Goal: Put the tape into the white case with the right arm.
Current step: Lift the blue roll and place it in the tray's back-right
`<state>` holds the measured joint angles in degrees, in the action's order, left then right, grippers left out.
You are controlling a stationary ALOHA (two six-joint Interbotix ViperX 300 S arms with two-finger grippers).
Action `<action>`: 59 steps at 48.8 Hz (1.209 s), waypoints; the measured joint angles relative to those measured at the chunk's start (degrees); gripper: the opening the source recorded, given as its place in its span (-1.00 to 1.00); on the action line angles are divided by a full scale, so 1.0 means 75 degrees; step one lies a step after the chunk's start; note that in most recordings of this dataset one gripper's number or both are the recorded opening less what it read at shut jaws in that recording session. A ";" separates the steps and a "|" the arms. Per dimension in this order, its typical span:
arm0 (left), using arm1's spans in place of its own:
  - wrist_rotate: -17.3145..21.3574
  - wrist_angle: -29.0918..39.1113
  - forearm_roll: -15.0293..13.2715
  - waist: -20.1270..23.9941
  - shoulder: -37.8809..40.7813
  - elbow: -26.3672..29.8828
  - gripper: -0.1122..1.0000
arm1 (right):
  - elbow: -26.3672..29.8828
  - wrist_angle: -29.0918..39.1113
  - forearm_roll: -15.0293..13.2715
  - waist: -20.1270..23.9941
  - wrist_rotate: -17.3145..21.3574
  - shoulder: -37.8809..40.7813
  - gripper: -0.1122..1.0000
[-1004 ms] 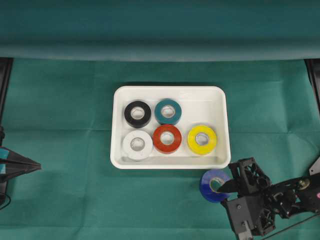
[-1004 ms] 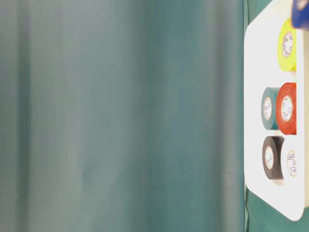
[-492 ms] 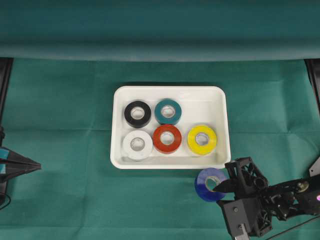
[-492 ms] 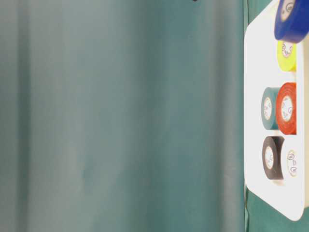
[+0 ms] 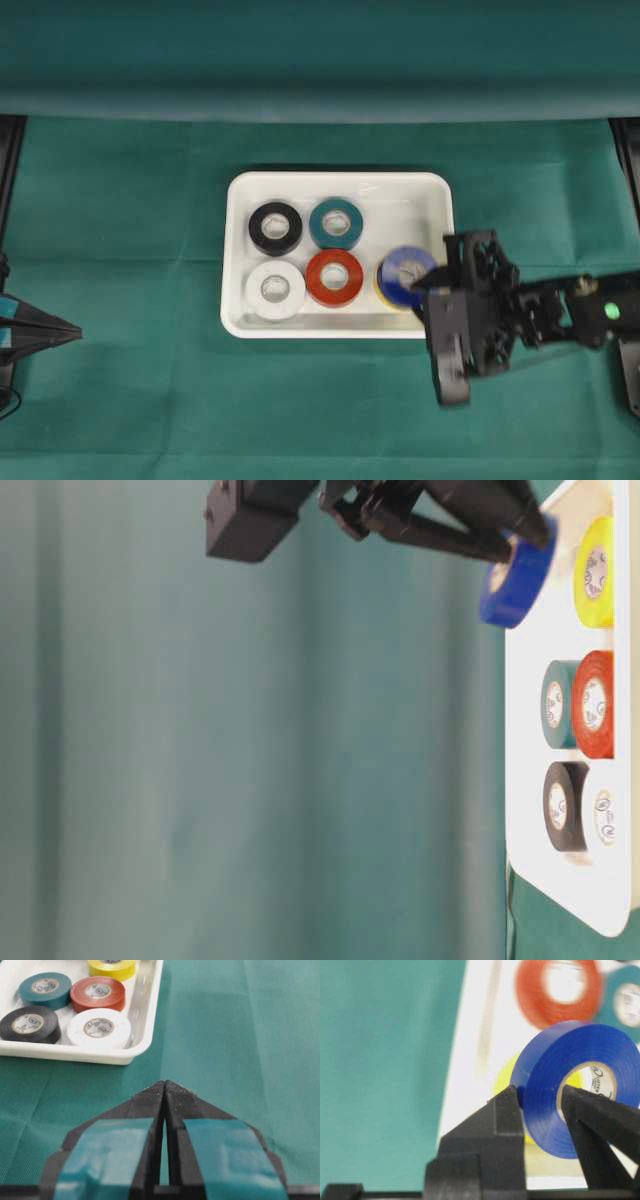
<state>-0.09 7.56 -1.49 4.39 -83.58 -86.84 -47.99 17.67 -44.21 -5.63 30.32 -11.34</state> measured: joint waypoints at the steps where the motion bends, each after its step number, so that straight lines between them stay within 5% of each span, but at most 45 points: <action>1: 0.0000 0.0000 0.0012 0.0000 0.0000 0.0000 -0.80 | 0.0000 -0.0082 0.0000 -0.0117 -0.0023 0.0023 -0.77; 18: 0.0000 0.0000 0.0012 0.0000 0.0000 0.0012 -0.80 | 0.0129 -0.1008 -0.0023 -0.1676 -0.0434 0.0527 -0.77; 48: 0.0000 0.0012 0.0012 0.0000 0.0012 0.0012 -0.80 | 0.0176 -0.0867 0.0000 -0.1805 -0.0434 0.0621 -0.76; 52: 0.0000 0.0000 0.0012 0.0000 0.0000 0.0012 -0.80 | 0.0176 -0.0867 0.0000 -0.1805 -0.0434 0.0621 -0.54; 59: 0.0000 0.0012 0.0012 0.0000 0.0012 0.0000 -0.80 | 0.0188 -0.0844 -0.0023 -0.1805 -0.0434 0.0621 0.19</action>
<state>-0.09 7.65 -1.41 4.39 -83.50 -86.84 -46.58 11.34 -44.38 -19.16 27.07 -6.68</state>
